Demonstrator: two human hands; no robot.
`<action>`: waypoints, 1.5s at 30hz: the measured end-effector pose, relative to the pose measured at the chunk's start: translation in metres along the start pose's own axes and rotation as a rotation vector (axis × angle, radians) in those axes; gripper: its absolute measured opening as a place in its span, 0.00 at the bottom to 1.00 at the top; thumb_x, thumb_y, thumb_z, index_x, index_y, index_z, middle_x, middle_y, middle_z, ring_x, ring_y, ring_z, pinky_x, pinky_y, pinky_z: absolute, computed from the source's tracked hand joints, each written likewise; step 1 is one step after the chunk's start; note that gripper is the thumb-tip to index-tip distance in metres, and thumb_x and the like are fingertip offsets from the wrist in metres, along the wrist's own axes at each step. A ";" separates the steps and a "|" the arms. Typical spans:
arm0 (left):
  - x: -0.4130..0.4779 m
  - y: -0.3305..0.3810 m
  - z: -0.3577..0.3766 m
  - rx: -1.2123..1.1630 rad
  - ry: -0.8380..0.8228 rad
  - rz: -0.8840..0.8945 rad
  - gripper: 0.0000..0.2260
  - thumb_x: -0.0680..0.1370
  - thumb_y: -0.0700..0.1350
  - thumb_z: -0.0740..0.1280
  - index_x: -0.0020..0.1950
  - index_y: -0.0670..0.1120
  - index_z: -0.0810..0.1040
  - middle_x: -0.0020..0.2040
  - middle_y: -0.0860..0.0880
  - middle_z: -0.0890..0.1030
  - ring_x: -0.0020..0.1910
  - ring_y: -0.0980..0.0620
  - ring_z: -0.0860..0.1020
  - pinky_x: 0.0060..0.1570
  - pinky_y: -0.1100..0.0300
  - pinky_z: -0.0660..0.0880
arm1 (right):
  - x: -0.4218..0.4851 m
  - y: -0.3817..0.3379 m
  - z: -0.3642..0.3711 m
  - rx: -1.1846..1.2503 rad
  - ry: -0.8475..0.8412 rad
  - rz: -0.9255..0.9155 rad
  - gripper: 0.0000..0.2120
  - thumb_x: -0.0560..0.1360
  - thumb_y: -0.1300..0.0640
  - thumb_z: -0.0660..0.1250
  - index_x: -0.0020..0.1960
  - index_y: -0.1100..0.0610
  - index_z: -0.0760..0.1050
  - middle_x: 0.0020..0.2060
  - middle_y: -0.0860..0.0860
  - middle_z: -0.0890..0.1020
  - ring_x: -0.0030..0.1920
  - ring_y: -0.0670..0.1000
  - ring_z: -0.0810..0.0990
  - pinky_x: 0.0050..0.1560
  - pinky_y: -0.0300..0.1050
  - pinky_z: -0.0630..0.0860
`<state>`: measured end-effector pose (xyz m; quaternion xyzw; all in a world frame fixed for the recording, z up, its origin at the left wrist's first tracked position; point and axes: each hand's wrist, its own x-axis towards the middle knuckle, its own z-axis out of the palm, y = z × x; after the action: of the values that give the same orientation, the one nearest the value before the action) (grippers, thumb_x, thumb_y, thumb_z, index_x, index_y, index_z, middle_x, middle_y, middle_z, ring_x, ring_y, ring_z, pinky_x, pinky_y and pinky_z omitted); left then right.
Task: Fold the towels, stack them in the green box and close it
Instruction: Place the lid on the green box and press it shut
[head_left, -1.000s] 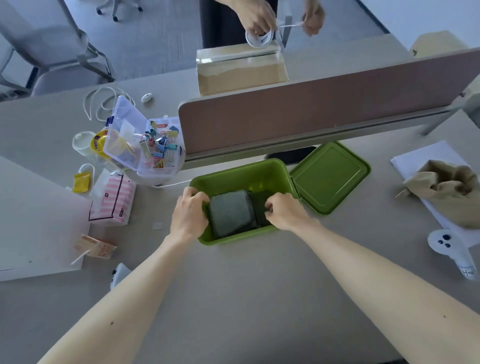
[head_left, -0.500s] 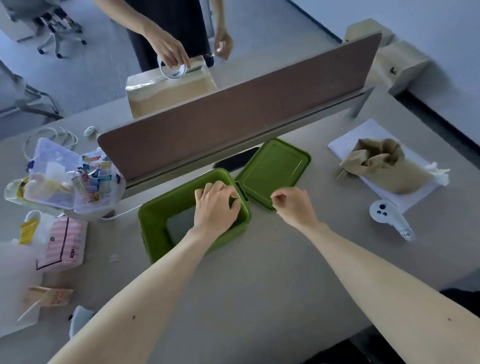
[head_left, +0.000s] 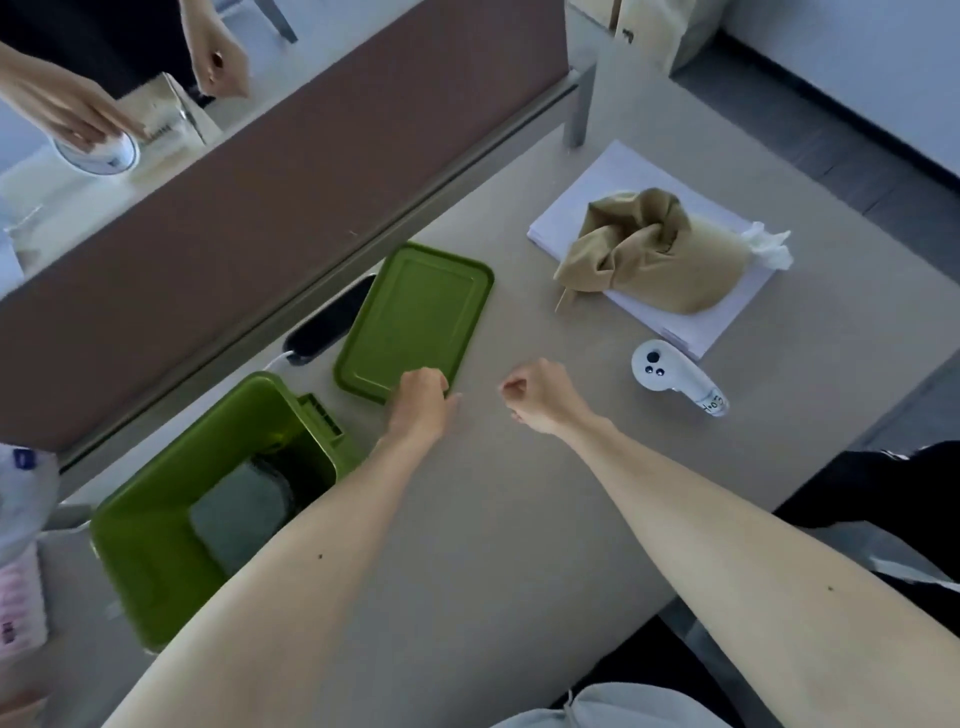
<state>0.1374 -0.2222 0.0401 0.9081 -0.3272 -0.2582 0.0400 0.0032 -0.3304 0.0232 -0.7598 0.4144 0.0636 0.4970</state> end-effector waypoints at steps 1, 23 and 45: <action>0.005 0.002 0.004 0.004 -0.003 -0.025 0.13 0.77 0.50 0.71 0.53 0.40 0.82 0.51 0.41 0.84 0.50 0.41 0.82 0.49 0.52 0.79 | 0.002 0.003 -0.002 0.002 -0.007 0.002 0.11 0.75 0.63 0.63 0.47 0.58 0.85 0.39 0.55 0.86 0.45 0.56 0.85 0.51 0.49 0.81; -0.005 0.005 -0.040 0.053 0.151 0.007 0.04 0.78 0.43 0.66 0.50 0.43 0.78 0.49 0.46 0.80 0.48 0.43 0.80 0.45 0.52 0.75 | 0.014 -0.014 -0.030 -0.100 0.080 -0.098 0.17 0.75 0.58 0.69 0.64 0.54 0.78 0.59 0.57 0.80 0.60 0.57 0.79 0.61 0.50 0.74; -0.096 -0.116 -0.183 -0.649 0.399 0.070 0.12 0.84 0.46 0.60 0.50 0.43 0.80 0.27 0.53 0.66 0.21 0.59 0.61 0.23 0.64 0.60 | -0.048 -0.133 -0.033 0.010 0.363 -0.241 0.23 0.82 0.46 0.60 0.70 0.59 0.66 0.64 0.58 0.76 0.64 0.60 0.74 0.62 0.54 0.71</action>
<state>0.2323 -0.0902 0.2127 0.8689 -0.2450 -0.1649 0.3973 0.0535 -0.3077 0.1573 -0.8002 0.4037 -0.1362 0.4221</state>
